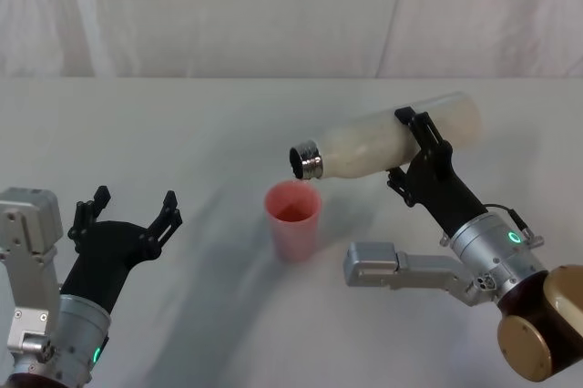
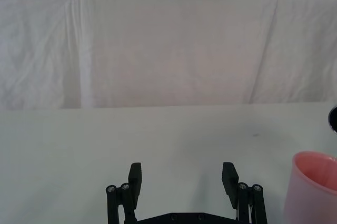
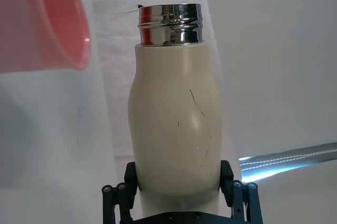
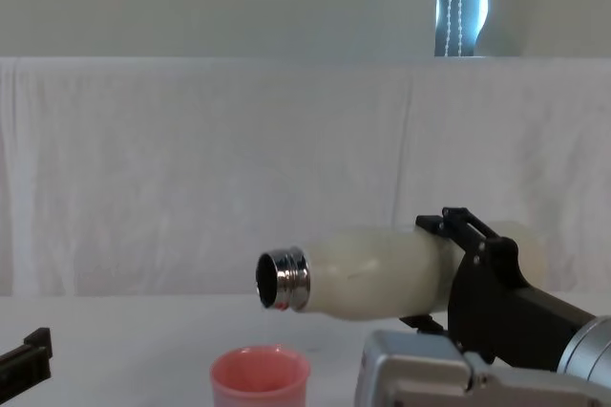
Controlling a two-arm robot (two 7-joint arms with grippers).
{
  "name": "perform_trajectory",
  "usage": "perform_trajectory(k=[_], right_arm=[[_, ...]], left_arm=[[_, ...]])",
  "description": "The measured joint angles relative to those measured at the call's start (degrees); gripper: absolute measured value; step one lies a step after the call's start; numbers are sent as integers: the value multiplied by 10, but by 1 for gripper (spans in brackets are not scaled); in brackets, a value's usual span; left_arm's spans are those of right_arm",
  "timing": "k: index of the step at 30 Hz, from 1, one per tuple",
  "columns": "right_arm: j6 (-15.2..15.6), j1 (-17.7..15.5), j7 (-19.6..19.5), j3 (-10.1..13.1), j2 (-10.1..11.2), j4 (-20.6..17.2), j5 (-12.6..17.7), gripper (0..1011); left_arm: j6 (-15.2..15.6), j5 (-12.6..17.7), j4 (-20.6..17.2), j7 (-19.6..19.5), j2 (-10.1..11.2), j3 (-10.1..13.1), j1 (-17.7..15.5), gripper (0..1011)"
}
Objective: Grasp the thermos with one hand and pour water into the cup lid.
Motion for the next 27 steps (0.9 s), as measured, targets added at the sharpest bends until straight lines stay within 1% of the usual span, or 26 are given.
perform_trajectory(k=[15,18,25,27], right_arm=[[-21,-23,14,17,-8,-37,46,957],[-28,-28,22,24,-13,-43,65,957],[-45,-42,39,45,-29,-53,120,957],[-53,-48,48,58,-38,-56,148,957]], left_arm=[[0,0,0,0,0,0,0,1001],[0,0,0,0,0,0,0,1001],[0,0,0,0,0,0,0,1001],[0,0,0,0,0,0,0,1001]])
